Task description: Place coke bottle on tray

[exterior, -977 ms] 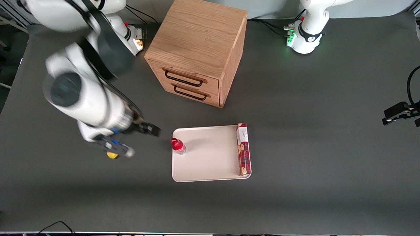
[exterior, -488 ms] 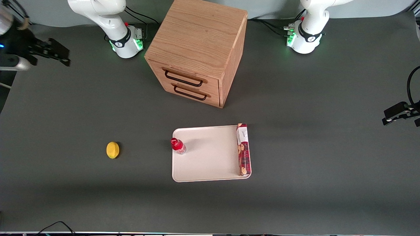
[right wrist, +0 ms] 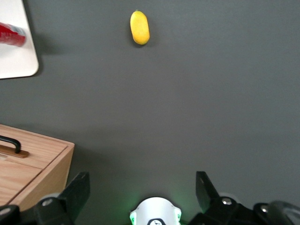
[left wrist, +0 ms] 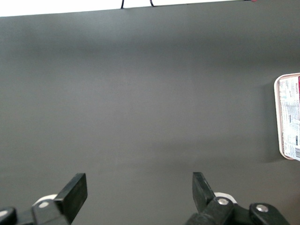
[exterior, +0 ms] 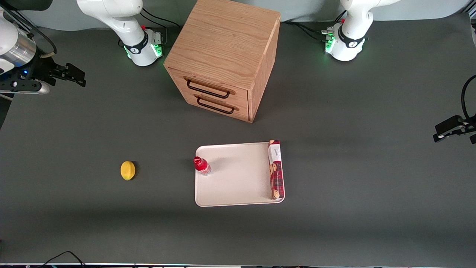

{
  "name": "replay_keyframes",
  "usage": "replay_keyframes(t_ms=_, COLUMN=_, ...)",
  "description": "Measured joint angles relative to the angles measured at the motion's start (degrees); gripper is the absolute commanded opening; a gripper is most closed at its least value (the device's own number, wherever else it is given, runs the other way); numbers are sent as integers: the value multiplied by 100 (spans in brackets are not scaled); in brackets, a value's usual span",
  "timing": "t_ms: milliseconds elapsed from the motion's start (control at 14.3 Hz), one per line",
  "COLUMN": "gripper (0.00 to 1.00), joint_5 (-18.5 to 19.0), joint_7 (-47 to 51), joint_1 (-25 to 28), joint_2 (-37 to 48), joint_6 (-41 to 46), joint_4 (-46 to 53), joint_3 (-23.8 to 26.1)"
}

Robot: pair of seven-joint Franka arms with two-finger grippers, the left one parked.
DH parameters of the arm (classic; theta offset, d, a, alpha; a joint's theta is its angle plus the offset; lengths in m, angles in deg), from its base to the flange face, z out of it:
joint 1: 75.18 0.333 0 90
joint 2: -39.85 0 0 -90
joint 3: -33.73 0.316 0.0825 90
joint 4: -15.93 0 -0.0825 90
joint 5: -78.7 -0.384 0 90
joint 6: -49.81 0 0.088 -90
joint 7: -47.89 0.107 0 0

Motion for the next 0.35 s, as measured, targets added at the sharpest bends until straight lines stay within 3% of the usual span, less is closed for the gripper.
replay_keyframes(t_ms=349, gripper=100, joint_5=-92, joint_7=0, joint_1=5, joint_2=0, joint_6=64, joint_4=138, joint_3=-88)
